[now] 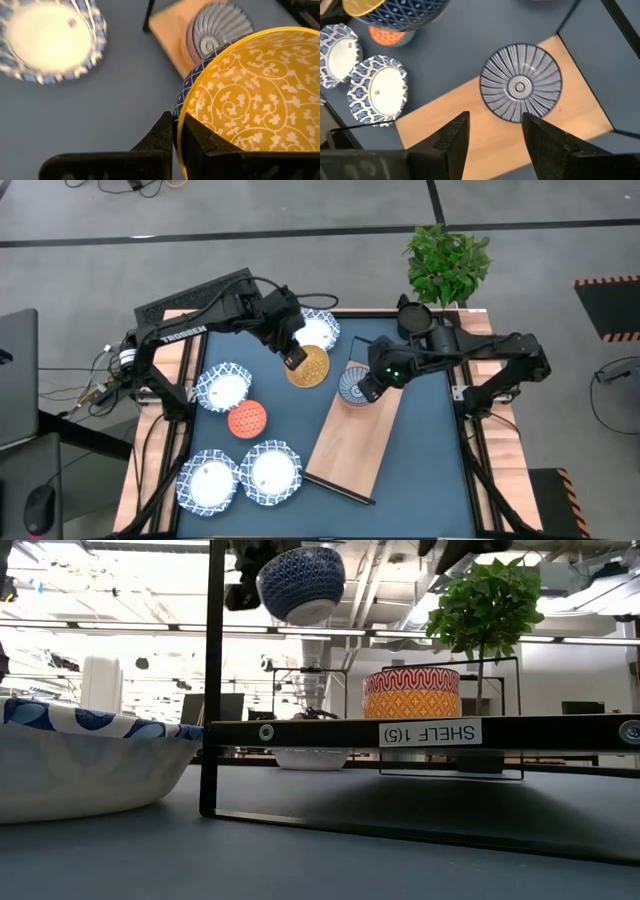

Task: Place and stack bowls onto a shelf
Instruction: Stack the yellow patterned bowl into the dark blue striped bowl

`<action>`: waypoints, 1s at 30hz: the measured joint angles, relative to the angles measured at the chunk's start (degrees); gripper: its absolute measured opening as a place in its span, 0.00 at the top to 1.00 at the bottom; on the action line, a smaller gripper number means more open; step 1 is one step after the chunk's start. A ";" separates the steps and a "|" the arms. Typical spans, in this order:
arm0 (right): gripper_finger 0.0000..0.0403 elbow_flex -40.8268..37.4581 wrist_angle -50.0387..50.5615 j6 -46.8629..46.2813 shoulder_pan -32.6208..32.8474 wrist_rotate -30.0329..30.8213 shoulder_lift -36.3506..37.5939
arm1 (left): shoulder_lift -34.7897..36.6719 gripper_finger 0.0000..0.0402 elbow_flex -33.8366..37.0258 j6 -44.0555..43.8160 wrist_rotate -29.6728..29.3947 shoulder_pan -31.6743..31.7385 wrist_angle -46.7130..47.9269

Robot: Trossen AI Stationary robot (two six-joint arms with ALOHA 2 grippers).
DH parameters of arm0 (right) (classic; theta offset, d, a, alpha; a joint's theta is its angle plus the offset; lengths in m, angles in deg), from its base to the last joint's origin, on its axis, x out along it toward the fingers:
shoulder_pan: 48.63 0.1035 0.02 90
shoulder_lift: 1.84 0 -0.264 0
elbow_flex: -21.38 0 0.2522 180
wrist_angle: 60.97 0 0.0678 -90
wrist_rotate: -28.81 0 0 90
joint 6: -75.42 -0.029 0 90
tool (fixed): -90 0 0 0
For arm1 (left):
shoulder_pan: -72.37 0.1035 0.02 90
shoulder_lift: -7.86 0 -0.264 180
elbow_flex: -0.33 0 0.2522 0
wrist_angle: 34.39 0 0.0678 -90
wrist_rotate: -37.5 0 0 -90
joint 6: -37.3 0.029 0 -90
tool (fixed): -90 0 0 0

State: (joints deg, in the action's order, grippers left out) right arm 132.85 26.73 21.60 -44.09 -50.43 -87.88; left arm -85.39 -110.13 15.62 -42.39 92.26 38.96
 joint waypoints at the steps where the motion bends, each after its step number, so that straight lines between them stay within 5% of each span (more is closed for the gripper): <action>1: 0.48 0.00 0.50 -0.42 0.14 0.04 0.04 | -1.05 1.00 -0.30 -0.74 1.06 0.08 0.28; 10: 0.49 0.00 8.07 -4.41 2.68 0.57 0.28 | -13.28 1.00 -14.11 1.36 1.00 -0.03 12.86; 18: 0.49 -0.14 16.44 -11.85 9.49 5.23 0.27 | -20.93 1.00 -30.30 -1.26 -2.90 -2.01 14.06; 30: 0.49 -5.43 16.17 -27.32 23.40 16.24 7.41 | -26.18 0.97 -31.98 -13.53 0.71 -4.37 12.05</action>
State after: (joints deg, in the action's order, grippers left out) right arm 127.42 42.90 -5.72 -20.69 -34.19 -80.47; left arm -111.57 -142.11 2.08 -41.67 87.89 51.01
